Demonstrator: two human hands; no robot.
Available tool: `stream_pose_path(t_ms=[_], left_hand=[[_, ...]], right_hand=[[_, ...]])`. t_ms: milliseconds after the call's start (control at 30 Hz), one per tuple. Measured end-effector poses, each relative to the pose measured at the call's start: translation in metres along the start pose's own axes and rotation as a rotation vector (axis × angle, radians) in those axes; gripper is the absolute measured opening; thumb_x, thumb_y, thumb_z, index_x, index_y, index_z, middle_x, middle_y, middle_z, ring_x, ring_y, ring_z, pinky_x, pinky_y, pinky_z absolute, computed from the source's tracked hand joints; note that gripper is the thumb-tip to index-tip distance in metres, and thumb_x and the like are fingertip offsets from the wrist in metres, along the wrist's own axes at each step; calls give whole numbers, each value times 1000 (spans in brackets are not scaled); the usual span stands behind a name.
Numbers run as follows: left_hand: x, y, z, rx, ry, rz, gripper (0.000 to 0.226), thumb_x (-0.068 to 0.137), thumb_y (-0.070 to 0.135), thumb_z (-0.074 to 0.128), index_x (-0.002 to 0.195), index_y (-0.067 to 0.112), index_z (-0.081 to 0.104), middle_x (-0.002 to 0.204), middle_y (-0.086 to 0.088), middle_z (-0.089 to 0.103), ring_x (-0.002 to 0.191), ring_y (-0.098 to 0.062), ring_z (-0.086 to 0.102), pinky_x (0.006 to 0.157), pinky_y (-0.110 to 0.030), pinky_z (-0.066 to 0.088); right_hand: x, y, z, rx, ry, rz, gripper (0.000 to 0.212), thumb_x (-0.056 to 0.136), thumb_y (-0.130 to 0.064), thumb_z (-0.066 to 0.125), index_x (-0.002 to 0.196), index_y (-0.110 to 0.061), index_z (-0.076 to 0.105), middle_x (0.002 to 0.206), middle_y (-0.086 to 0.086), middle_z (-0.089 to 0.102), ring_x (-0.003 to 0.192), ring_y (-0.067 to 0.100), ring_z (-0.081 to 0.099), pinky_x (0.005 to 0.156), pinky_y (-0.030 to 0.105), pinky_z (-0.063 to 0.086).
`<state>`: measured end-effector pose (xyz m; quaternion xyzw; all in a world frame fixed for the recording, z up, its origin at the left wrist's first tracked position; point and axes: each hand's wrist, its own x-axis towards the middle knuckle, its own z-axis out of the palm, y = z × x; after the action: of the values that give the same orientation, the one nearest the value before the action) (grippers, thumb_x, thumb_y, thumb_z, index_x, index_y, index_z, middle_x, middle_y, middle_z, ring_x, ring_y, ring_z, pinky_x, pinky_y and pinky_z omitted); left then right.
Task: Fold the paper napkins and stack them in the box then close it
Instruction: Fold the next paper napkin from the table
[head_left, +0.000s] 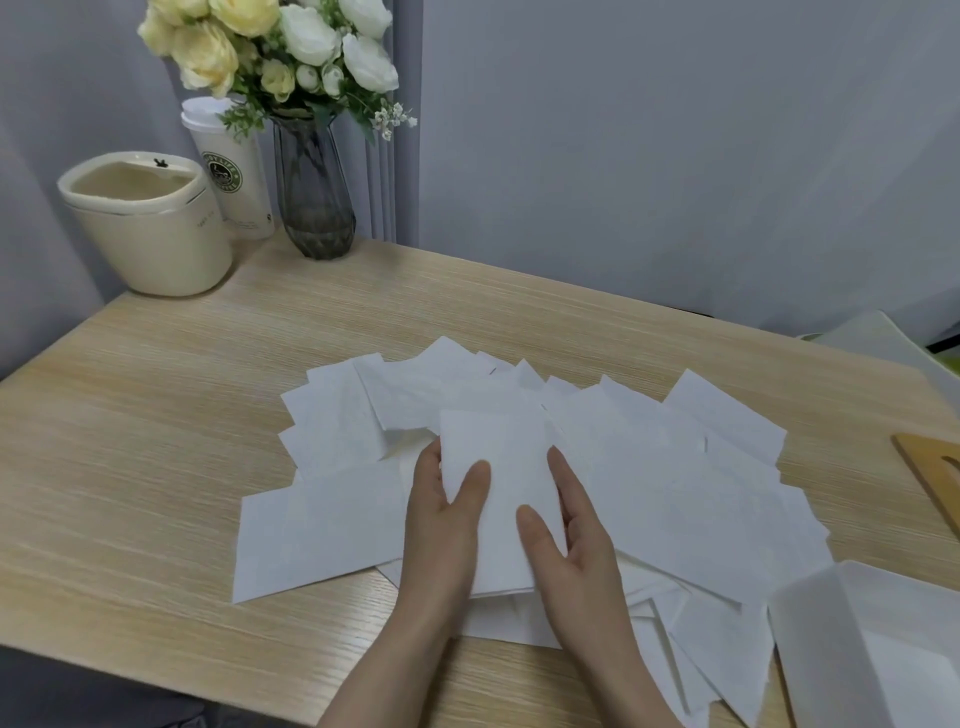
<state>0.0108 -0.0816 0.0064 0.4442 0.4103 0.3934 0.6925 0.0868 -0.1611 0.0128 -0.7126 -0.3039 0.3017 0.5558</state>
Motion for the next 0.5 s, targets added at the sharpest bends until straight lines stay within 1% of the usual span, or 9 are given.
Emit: stream_pose_path(t_ms=[133,267,333,367,400,467,500], left_hand=[[1,-2,1,35,-34,16,35,95,9,58,119,33,53,103,21,70,94,3,67,72,-15,55],[2,-2,-1,96,-33,42,46,93,7,60,125,37,50,113,19,66,98,5,65,75,-17,55],[2,-2,-1,91,-3,71,47,91,7,62,127,36,50,115,17,66,98,4,65,78,-18,56],[3,-2,-1,74,19,81,48,91,7,63,128,34,50,116,15,66,100,3,65,81,-21,56],[3,-1,0,54,47,88,48,91,8,63,130,32,49,118,14,66,103,0,65,86,-27,56],[4,1,1,8,126,103,47,91,9,64,132,28,49,118,12,67,106,-5,65,95,-37,53],[4,2,2,-28,170,111,46,92,9,64,132,26,50,118,11,67,106,-5,65,97,-39,52]], right_hand=[[-1,1,-1,-29,-1,-47,58,95,-9,52,141,-37,30,136,-38,30,117,-34,25,91,-8,22],[-1,1,-3,-33,-25,-90,63,94,-6,53,138,-44,29,141,-36,30,124,-28,25,95,-6,23],[-1,0,-3,25,-28,-74,65,93,-6,56,139,-44,31,140,-32,38,124,-23,33,96,-1,31],[-2,0,-3,57,-26,-57,66,91,-7,59,141,-43,32,136,-28,46,121,-20,40,94,2,37],[-2,-1,-3,79,-18,-37,68,90,-9,62,141,-43,32,128,-25,53,114,-17,48,87,5,43],[-3,1,-1,111,14,-1,73,87,-12,67,142,-42,31,109,-25,63,92,-14,60,72,7,47],[-4,1,0,138,32,22,75,85,-12,69,143,-40,30,103,-22,65,81,-10,62,69,7,47]])
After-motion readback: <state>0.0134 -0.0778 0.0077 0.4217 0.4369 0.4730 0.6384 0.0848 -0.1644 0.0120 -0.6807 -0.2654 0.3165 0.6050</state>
